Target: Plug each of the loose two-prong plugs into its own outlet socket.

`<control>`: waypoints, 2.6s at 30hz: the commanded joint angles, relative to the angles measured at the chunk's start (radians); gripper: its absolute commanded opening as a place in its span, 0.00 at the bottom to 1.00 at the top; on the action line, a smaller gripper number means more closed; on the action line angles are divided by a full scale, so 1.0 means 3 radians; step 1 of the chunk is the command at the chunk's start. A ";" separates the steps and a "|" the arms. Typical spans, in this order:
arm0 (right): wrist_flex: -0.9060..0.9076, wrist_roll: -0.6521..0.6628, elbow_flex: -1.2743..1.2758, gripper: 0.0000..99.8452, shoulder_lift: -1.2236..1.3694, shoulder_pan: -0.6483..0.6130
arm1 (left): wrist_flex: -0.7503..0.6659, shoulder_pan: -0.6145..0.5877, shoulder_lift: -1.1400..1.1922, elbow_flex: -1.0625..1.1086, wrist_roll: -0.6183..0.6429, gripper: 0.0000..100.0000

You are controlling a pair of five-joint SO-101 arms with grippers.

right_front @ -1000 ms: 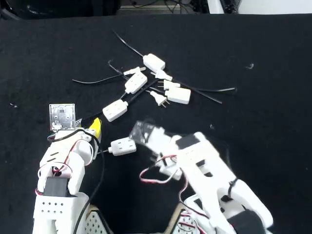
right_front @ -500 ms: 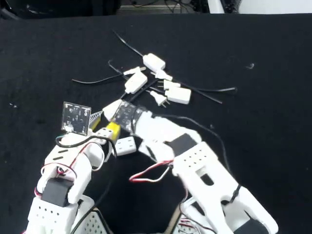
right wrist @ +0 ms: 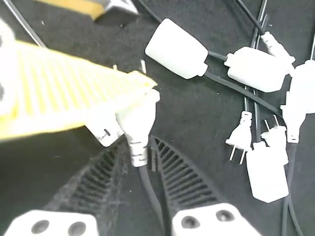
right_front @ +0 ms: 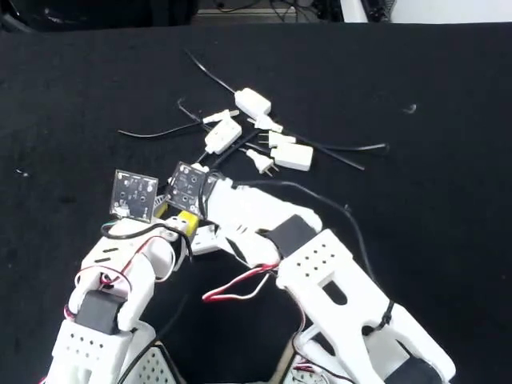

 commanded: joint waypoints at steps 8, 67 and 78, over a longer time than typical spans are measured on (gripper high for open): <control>0.0169 -0.0102 -0.0529 0.01 -0.0023 -0.0036 | 0.0000 -0.0289 -0.0020 -0.0003 -0.0020 0.17; 0.0762 -0.1565 -0.0673 0.01 0.0422 0.0189 | -0.0118 -0.1603 -0.0020 0.0504 -0.0015 0.17; 0.0854 -0.2123 -0.1112 0.01 0.1025 0.0179 | -0.0143 -0.1614 -0.0020 0.0698 0.0010 0.17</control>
